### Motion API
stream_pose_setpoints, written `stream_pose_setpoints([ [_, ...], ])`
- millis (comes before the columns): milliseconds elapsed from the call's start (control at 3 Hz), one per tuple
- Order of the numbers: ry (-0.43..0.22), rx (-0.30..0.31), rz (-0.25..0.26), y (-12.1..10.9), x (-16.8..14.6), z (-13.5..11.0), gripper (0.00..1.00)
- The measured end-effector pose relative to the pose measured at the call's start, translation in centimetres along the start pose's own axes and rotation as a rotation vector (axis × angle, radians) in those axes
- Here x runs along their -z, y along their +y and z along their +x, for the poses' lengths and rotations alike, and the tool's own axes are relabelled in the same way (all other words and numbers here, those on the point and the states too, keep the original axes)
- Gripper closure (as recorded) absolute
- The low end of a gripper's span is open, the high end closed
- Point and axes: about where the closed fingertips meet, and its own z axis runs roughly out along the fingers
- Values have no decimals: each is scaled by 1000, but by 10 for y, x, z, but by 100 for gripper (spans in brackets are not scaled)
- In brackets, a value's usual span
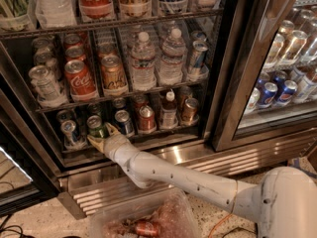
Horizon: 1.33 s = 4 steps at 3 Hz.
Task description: Pick green can from bottom shelf of fridge
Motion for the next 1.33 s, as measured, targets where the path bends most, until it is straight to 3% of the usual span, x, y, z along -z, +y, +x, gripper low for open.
stream_pose_setpoints([
  [333,2,1,-4,1,-1,1,91],
  [667,12,9,-22,4,0,0,100],
  [1000,-16,66,-43,6,9,-27,100],
  [1333,-88,162,-73,14,25,-76,100],
])
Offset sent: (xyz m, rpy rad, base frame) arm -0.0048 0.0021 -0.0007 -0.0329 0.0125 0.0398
